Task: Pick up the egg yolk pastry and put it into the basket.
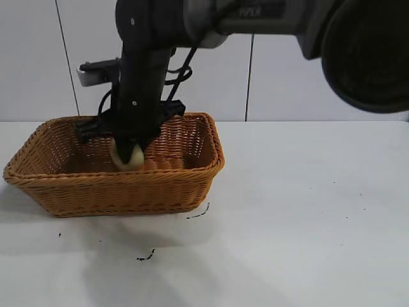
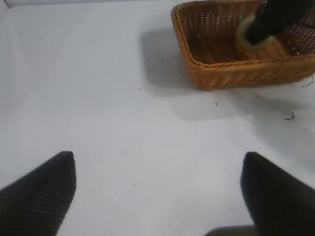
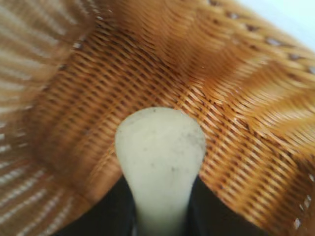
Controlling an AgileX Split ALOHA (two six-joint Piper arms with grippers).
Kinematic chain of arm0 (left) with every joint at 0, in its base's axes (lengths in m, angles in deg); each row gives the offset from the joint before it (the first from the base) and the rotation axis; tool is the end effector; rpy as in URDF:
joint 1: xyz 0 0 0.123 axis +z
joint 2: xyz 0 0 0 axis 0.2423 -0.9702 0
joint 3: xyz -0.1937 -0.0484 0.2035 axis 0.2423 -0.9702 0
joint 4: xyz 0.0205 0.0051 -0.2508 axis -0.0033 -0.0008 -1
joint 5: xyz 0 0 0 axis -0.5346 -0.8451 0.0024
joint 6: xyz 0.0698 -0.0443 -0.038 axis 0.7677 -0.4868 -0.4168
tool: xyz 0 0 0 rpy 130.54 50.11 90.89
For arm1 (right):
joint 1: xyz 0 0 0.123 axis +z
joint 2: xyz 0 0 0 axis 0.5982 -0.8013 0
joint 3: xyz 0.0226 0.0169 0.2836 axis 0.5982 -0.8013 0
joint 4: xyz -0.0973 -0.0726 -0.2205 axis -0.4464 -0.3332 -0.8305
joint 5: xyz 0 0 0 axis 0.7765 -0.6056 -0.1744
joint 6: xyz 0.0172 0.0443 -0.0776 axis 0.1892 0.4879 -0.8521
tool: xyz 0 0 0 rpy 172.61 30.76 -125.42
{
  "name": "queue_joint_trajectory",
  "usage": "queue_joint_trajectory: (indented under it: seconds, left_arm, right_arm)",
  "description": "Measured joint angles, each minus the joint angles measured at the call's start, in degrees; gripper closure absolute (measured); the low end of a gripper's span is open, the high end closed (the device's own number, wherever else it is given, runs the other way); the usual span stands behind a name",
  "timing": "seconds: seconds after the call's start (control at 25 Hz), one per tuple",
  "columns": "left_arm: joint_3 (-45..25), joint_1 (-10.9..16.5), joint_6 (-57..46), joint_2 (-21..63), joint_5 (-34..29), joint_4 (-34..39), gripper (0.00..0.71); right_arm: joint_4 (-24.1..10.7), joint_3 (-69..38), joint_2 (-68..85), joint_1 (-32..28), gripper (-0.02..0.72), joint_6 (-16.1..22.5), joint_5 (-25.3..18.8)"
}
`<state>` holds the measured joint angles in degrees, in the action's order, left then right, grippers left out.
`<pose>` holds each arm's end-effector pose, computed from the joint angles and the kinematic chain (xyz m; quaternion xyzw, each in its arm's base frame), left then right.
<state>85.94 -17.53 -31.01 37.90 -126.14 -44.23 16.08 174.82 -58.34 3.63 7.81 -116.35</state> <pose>-0.0048 0.0031 0.2768 0.0370 0.8517 0.0095 0.5227 0.4220 0.3551 0.1578 -0.3365 0.9080 0.0706 0.2394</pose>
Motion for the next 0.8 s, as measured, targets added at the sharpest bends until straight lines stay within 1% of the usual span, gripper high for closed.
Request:
queue_joint_trajectory:
  seconds: [0.04, 0.12, 0.24, 0.36, 0.52, 0.8]
  left_arm:
    - [0.0, 0.0, 0.0, 0.0, 0.0, 0.0, 0.017]
    - [0.0, 0.0, 0.0, 0.0, 0.0, 0.0, 0.017]
    - [0.0, 0.0, 0.0, 0.0, 0.0, 0.0, 0.017]
    - [0.0, 0.0, 0.0, 0.0, 0.0, 0.0, 0.017]
    - [0.0, 0.0, 0.0, 0.0, 0.0, 0.0, 0.017]
    - [0.0, 0.0, 0.0, 0.0, 0.0, 0.0, 0.017]
  right_arm:
    - [-0.17, 0.0, 0.72, 0.0, 0.076, 0.0, -0.32]
    - [-0.47, 0.0, 2.48, 0.0, 0.035, 0.0, -1.51]
    - [-0.61, 0.0, 6.11, -0.52, 0.016, -0.02, -2.26]
    - [-0.55, 0.13, 9.62, -2.6, 0.015, -0.07, -2.37]
    - [-0.61, 0.18, 11.5, -8.38, 0.014, -0.14, -3.3]
    - [-0.81, 0.18, 11.66, -22.73, 0.008, -1.57, -8.85]
